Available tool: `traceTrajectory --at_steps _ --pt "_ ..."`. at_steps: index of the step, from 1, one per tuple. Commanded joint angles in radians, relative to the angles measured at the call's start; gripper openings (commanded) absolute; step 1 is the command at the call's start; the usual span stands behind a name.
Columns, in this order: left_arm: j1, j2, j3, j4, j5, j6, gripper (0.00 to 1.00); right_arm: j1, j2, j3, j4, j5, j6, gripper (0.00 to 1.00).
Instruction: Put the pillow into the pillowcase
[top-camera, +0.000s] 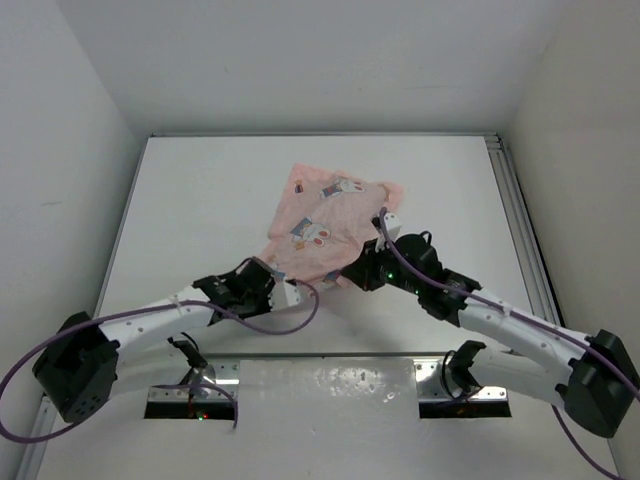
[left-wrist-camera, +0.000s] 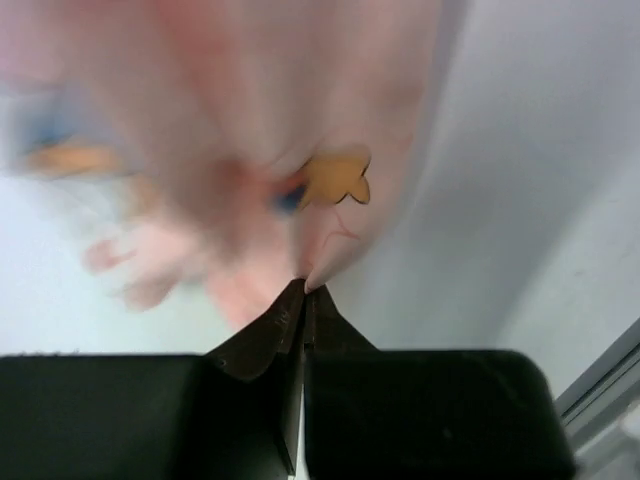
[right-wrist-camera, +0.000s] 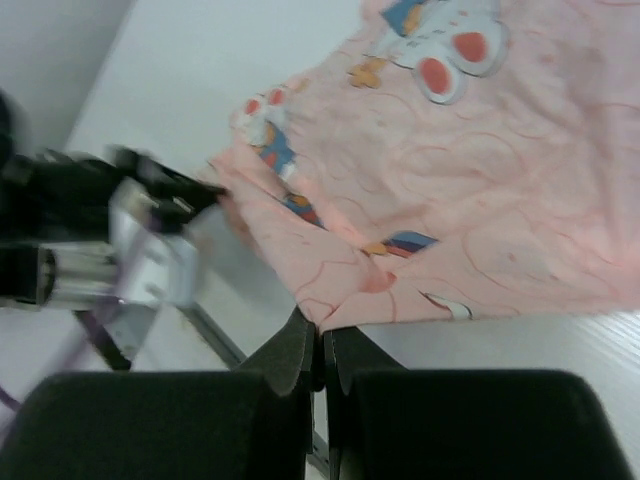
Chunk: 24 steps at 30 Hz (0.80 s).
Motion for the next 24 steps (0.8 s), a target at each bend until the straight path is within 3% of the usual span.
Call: traceTrajectory --at_steps 1,7,10,18,24 --pt "0.073 -0.113 0.239 -0.163 -0.050 -0.051 0.00 -0.040 -0.056 0.154 -0.086 0.088 -0.088 0.00" --pt "0.176 -0.120 1.040 -0.369 -0.107 -0.158 0.00 -0.082 -0.113 0.508 -0.258 0.161 -0.223 0.00" --pt "0.197 -0.107 1.266 -0.412 -0.125 -0.149 0.00 -0.079 -0.137 0.637 -0.262 0.158 -0.257 0.00" --pt "0.234 -0.114 1.570 -0.403 -0.095 -0.180 0.00 -0.054 -0.148 0.895 -0.333 0.157 -0.334 0.00" --pt "0.257 -0.097 1.539 -0.403 -0.078 -0.175 0.00 -0.054 -0.156 0.877 -0.330 0.209 -0.366 0.00"
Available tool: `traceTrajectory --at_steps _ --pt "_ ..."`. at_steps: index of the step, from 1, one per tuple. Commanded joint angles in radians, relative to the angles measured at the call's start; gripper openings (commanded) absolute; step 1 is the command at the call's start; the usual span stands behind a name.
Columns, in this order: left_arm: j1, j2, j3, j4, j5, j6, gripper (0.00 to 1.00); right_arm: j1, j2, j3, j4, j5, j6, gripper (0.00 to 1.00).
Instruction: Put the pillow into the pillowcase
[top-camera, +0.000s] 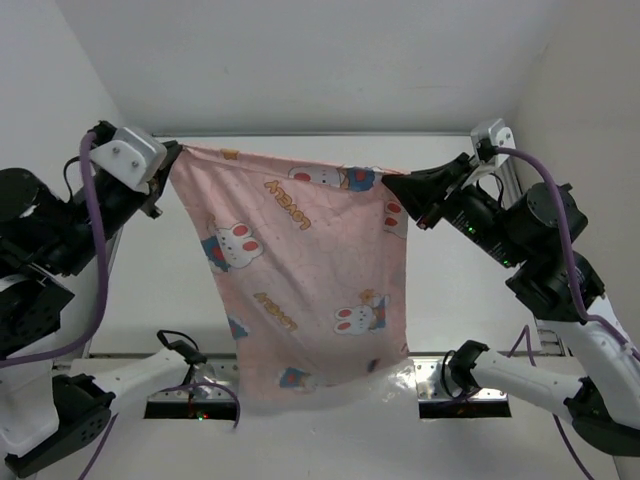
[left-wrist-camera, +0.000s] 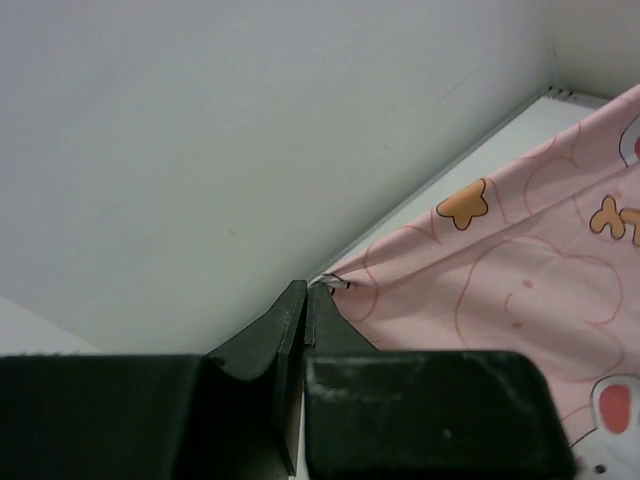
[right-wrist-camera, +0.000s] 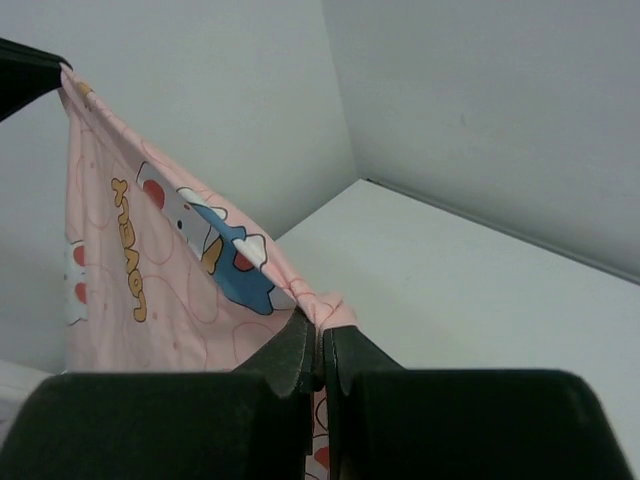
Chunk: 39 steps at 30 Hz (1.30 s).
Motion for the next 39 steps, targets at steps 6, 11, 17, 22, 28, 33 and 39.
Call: traceTrajectory --at_steps 6,11,17,22,28,33,39 --pt "0.035 0.093 -0.224 0.116 -0.215 0.035 0.00 -0.030 0.016 -0.122 0.120 0.283 -0.097 0.00" --pt "0.069 0.238 -0.446 0.308 -0.230 0.052 0.00 -0.106 0.149 -0.205 0.153 0.417 -0.059 0.00" --pt "0.231 0.605 -0.462 0.581 -0.130 -0.022 0.00 -0.427 0.577 -0.112 0.196 0.121 0.128 0.00" --pt "0.300 1.122 -0.070 0.603 -0.086 -0.100 0.00 -0.545 1.104 0.273 0.253 -0.042 0.202 0.00" --pt "0.311 1.522 0.392 0.651 -0.098 -0.154 0.00 -0.652 1.465 0.532 0.406 -0.068 0.419 0.00" --pt "0.306 1.645 0.423 0.776 -0.141 -0.117 0.01 -0.721 1.603 0.577 0.632 -0.062 0.566 0.35" --pt "0.305 1.737 0.452 0.856 -0.227 -0.079 0.75 -0.725 1.749 0.737 0.618 0.025 0.529 0.75"
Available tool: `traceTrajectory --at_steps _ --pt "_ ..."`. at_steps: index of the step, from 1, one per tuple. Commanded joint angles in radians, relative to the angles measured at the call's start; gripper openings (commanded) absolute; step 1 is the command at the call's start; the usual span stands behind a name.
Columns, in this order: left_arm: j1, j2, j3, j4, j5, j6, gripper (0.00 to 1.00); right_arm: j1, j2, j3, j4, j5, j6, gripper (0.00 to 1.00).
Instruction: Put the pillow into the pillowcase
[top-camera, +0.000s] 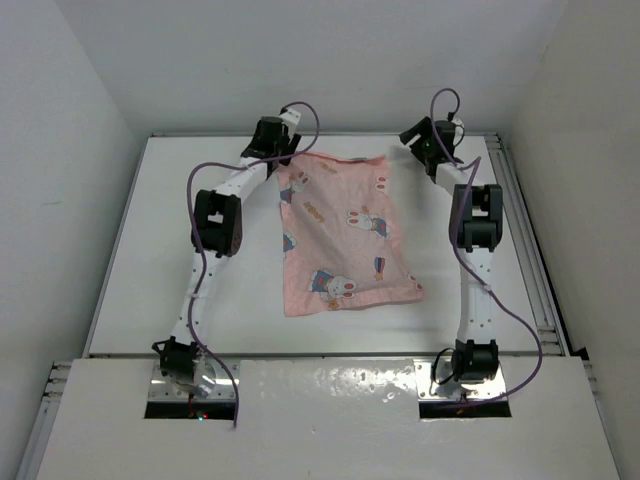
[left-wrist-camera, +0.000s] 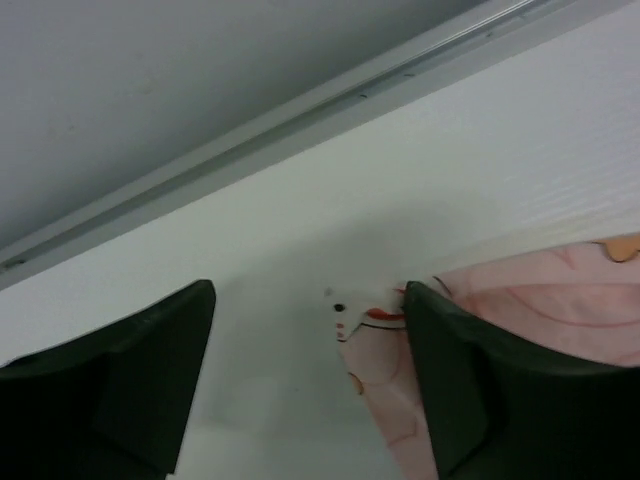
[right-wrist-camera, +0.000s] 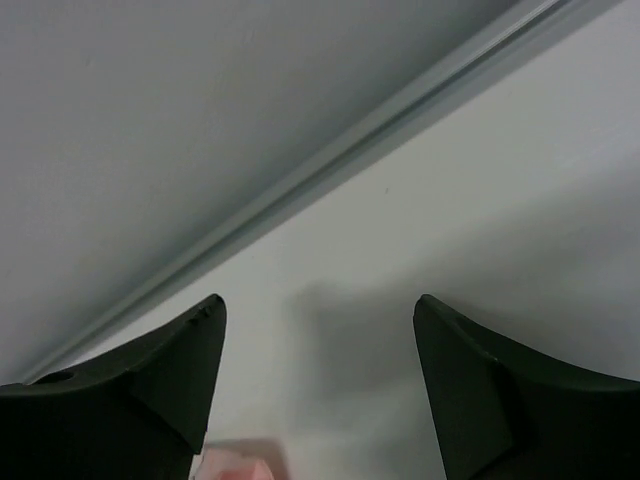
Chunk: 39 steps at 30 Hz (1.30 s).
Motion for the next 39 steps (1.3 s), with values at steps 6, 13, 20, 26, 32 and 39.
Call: traceTrajectory --at_steps 6,13,20,26,32,39 --pt "0.039 -0.055 0.038 0.081 -0.154 0.000 1.00 0.023 -0.168 -0.118 0.058 0.069 -0.074 0.75" --pt "0.084 -0.370 -0.189 -0.129 -0.007 -0.067 1.00 0.023 -0.485 -0.475 -0.024 -0.010 -0.159 0.75" --pt "0.101 -0.773 -0.460 -0.431 0.223 0.005 1.00 0.023 -0.865 -0.945 -0.118 -0.024 -0.174 0.77" --pt "0.158 -1.216 -0.916 -0.473 0.222 0.066 1.00 -0.025 -1.204 -1.200 -0.326 -0.024 -0.199 0.88" --pt "0.239 -1.620 -1.359 -0.449 0.145 0.116 1.00 -0.127 -1.421 -1.253 -0.557 0.008 -0.182 0.91" --pt "0.306 -1.852 -1.614 -0.431 0.072 0.082 1.00 -0.159 -1.586 -1.303 -0.664 0.063 -0.182 0.96"
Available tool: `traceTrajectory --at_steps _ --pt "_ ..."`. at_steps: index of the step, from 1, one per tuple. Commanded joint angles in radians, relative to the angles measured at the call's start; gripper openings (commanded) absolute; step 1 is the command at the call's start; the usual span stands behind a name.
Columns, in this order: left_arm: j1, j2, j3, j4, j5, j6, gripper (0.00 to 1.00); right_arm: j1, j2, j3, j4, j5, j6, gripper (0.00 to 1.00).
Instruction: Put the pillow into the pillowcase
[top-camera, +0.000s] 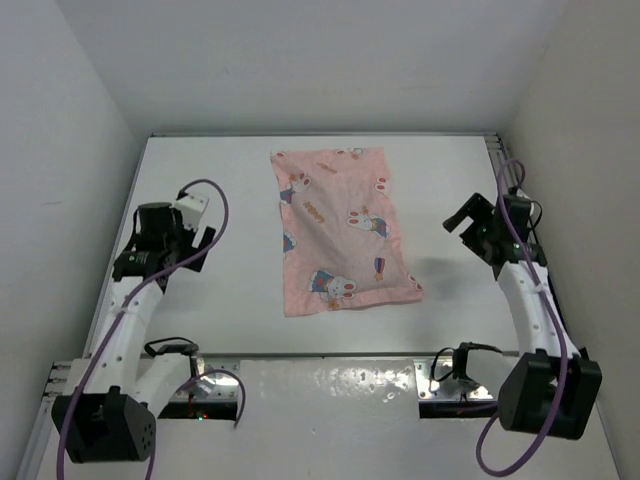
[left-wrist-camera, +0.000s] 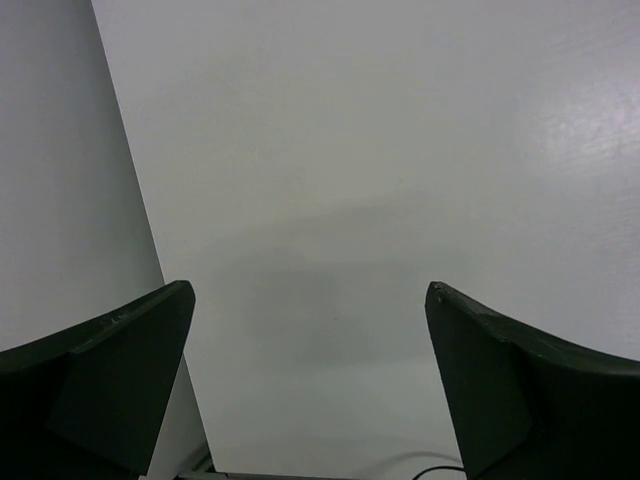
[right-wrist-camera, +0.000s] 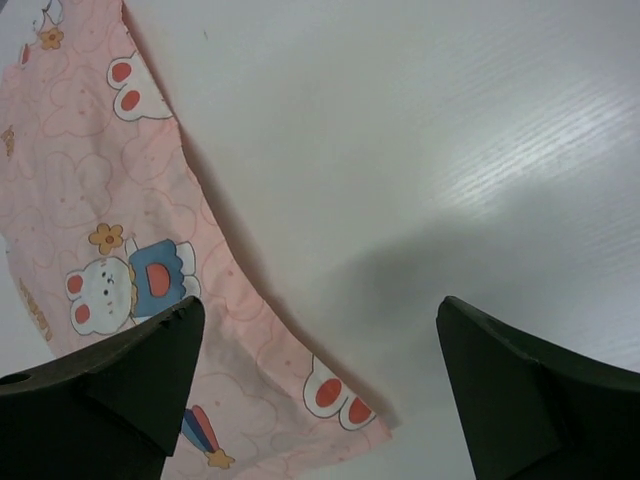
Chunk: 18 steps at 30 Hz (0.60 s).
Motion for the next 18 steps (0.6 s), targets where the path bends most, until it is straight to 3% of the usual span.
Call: traceTrajectory --at_steps 1,10,18 --pt "0.028 -0.078 -0.099 0.058 -0.035 -0.013 1.00 -0.003 -0.071 -0.043 -0.064 0.025 -0.009 0.96" --pt "0.074 -0.067 -0.292 0.144 0.017 -0.027 1.00 -0.014 -0.148 -0.121 -0.081 0.067 -0.065 0.99" --pt "0.078 -0.093 -0.341 0.178 0.056 0.004 1.00 -0.017 -0.139 -0.156 -0.061 0.061 -0.063 0.99"
